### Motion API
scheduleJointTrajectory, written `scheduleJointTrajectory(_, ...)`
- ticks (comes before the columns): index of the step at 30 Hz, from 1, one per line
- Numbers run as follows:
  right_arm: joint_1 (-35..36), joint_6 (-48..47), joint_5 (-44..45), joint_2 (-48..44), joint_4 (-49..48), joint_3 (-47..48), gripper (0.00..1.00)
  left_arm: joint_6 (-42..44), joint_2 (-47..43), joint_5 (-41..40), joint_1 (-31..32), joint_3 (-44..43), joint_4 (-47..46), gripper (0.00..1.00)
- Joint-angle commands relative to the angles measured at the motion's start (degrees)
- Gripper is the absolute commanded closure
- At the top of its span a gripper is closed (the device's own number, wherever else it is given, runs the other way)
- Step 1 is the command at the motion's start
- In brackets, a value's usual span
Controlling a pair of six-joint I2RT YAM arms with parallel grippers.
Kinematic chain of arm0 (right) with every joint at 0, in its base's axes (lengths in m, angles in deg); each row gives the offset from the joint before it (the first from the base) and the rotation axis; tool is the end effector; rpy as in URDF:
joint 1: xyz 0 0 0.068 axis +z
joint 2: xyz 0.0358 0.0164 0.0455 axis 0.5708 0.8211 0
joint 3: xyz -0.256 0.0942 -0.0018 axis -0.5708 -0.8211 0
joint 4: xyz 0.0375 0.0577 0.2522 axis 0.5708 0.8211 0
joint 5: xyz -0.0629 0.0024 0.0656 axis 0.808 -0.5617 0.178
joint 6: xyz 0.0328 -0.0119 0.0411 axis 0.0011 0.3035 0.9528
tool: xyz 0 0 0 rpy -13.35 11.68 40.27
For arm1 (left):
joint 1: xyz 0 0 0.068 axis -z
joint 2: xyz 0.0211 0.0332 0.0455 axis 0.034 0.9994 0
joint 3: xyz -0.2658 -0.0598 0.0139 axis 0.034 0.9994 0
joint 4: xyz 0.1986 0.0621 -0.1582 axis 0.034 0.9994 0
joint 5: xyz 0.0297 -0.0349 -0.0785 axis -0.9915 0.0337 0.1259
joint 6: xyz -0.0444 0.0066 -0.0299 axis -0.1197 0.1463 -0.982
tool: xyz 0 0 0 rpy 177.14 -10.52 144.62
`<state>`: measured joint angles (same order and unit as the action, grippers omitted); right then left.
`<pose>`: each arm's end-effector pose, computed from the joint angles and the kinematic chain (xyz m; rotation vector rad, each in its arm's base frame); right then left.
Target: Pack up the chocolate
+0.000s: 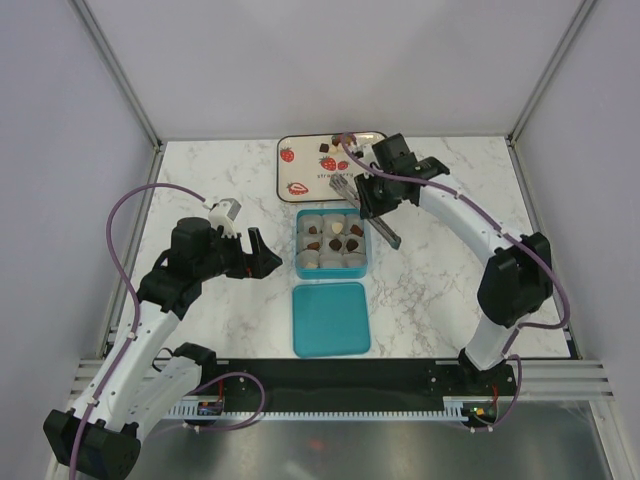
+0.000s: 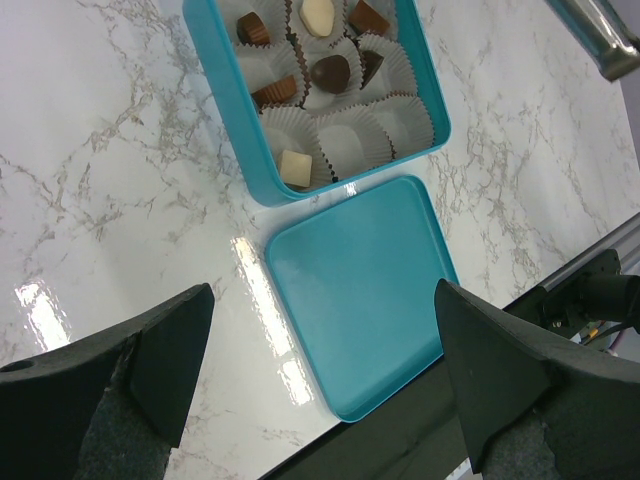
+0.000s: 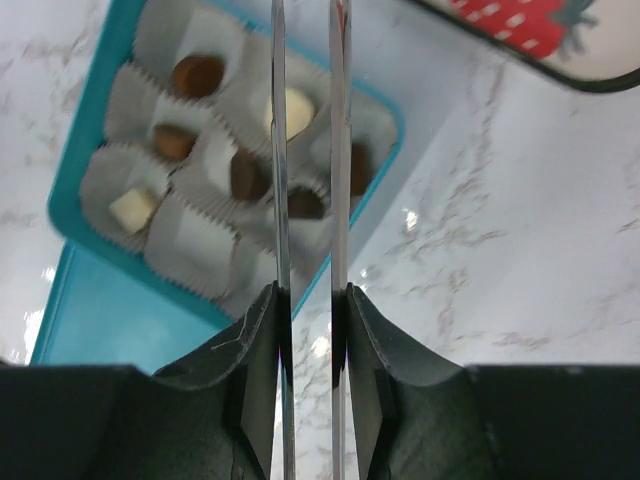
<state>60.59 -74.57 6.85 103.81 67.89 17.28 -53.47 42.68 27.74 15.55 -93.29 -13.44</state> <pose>0.3553 0.1769 0.2991 -0.5522 2.4837 0.3697 0.1610 -0.0632 0.2949 0.1514 2.2020 -0.7436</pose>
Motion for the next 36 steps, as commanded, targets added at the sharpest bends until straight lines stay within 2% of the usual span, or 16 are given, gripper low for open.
scheduleJointTrajectory(1,4.61,-1.24,-4.86,-6.45,0.38,-6.05,0.64,1.57,-0.78,1.26,0.08,-0.09,-0.24,0.0)
scheduleJointTrajectory(4,7.43,-1.6,-5.39,-10.23,1.52,-11.15,0.63,1.57,-0.52,1.43,0.08,0.0,-0.33,0.0)
scheduleJointTrajectory(11,7.88,-0.37,-9.52,-17.8,2.84,-21.34,0.63,1.49,-0.6,2.05,0.17,0.0,-0.33,0.0)
scheduleJointTrajectory(18,7.79,1.48,-11.37,-20.62,4.42,-23.2,0.62,1.4,-1.3,2.14,0.17,0.09,-0.59,0.0)
scheduleJointTrajectory(36,8.06,2.8,-12.86,-19.04,4.95,-25.66,0.6,1.4,-0.96,2.31,0.26,0.18,-0.68,0.0)
